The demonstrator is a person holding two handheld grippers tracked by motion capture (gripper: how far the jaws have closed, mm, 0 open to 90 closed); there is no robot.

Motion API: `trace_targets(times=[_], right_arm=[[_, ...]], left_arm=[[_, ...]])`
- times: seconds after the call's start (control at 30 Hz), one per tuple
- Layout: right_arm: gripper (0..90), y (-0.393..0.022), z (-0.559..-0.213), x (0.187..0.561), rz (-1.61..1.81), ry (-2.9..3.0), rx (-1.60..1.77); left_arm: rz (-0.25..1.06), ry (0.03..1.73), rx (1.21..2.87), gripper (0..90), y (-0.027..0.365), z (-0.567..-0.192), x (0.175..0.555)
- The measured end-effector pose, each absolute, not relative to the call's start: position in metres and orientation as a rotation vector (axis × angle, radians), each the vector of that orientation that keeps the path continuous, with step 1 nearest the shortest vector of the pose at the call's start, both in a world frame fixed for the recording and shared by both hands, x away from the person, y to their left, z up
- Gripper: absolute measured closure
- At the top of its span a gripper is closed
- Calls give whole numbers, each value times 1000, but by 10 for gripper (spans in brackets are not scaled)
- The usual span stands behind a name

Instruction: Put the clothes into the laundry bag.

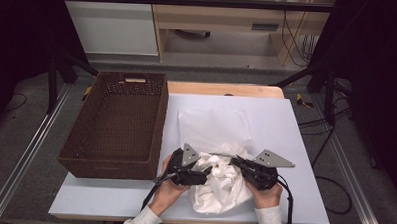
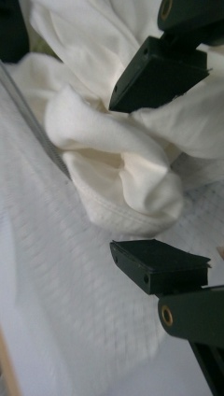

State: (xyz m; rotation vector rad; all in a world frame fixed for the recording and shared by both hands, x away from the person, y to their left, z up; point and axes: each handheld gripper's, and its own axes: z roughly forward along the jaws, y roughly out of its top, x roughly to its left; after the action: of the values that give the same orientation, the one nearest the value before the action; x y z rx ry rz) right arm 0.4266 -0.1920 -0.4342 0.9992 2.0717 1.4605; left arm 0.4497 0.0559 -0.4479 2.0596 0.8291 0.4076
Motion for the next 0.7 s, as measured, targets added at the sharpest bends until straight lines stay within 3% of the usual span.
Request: trace_targets(times=[0.1,0.13,0.2,0.3,0.4,0.5,0.7], right_arm=[[886,-191,-435,427,1452,2077,994],[887,-191,-435,427,1452,2078,993],[887,-191,-435,428,1455,2076,998],[887,-191,-435,428,1465,2068,1004],[887,-190,-435,428,1495,2068,1005],[887,-189,-435,428,1494,2066,1001],[886,-191,-435,428,1501,2058,1014]], left_arm=[[335,809,2050,385,47,-460,457],[322,806,2035,491,46,-461,455],[369,783,2031,612,44,-458,446],[392,714,2031,685,45,-449,429],[374,667,2041,689,39,-441,420],[457,651,2089,674,23,-439,413],[559,684,2085,521,23,-439,406]])
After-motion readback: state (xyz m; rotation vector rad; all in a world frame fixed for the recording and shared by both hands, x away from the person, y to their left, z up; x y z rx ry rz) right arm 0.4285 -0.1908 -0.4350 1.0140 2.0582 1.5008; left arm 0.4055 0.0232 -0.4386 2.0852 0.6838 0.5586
